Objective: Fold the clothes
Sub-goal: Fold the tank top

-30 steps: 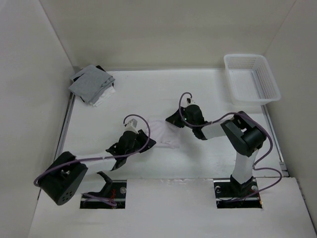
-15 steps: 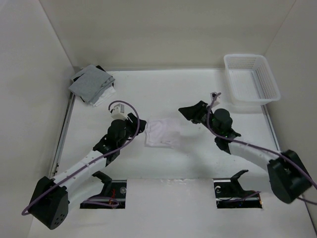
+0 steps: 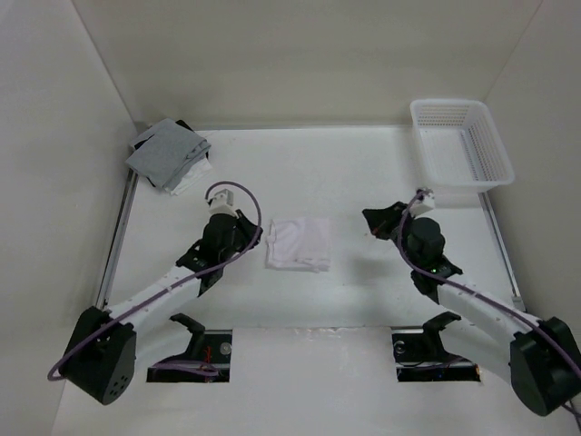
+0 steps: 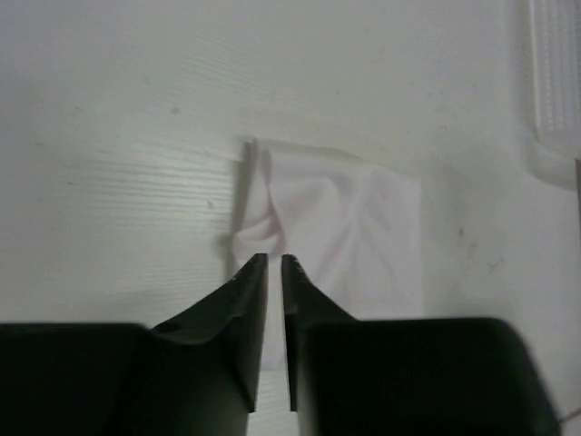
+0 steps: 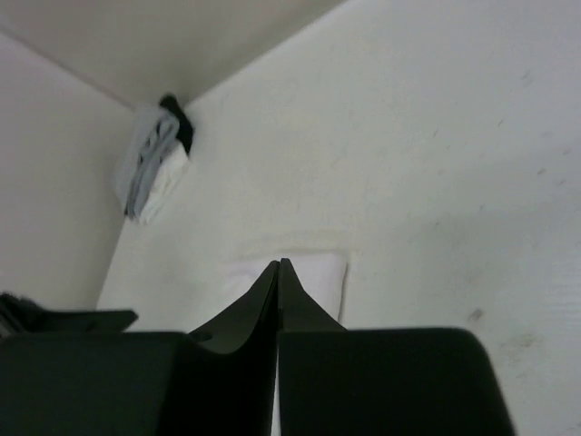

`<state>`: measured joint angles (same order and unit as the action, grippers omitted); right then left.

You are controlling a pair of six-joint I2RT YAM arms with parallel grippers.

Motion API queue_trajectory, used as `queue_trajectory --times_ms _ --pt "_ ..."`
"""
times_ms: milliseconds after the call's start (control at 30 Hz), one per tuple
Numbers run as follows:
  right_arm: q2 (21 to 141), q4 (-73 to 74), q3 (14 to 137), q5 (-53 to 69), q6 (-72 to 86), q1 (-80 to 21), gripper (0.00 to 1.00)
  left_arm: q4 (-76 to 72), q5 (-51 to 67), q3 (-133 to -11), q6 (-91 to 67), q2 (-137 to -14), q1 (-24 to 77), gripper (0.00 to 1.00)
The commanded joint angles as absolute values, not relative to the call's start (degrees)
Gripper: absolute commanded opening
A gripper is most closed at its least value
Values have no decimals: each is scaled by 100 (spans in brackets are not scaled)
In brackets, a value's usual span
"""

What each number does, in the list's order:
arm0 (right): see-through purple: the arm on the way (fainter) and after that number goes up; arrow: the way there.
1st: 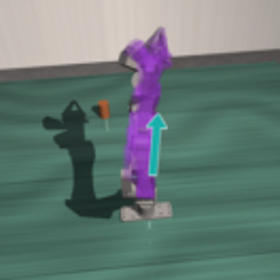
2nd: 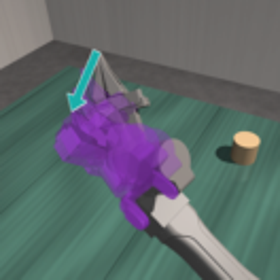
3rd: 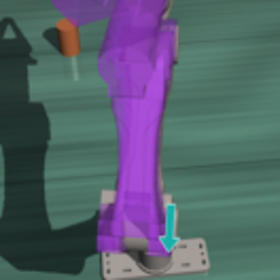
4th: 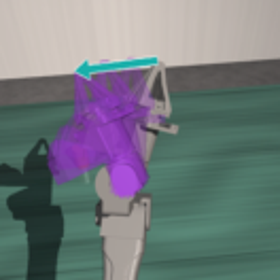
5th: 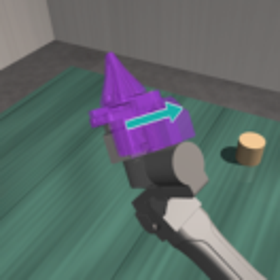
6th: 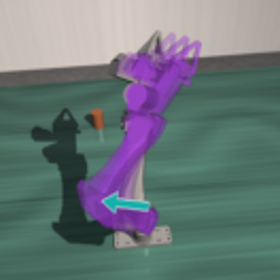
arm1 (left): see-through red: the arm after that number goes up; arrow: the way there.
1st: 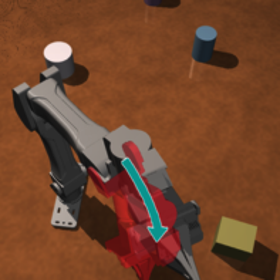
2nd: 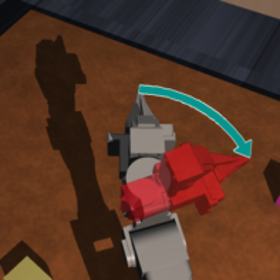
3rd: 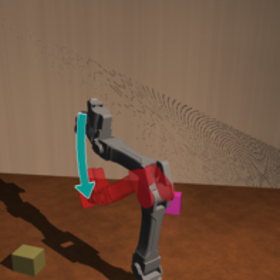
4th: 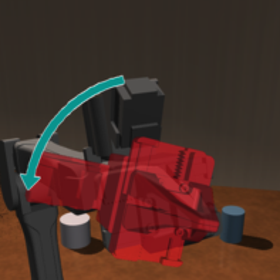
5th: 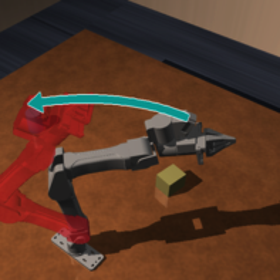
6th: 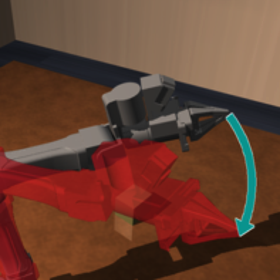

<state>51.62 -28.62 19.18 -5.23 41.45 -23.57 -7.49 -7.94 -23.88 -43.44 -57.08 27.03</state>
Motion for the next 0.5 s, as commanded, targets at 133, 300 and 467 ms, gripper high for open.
queue_trajectory --times_ms 133,300,467 --pt "6564 -2953 2628 449 4306 -3633 0 -1941 -203 -3304 -4350 -7284 3309 0" --pt "7802 -3374 3005 807 4658 -3871 1 -2600 509 -3568 -4701 -8304 3212 1" --pt "8735 -3910 3375 914 4790 -3968 1 -3146 703 -3656 -4816 -8937 3098 2"
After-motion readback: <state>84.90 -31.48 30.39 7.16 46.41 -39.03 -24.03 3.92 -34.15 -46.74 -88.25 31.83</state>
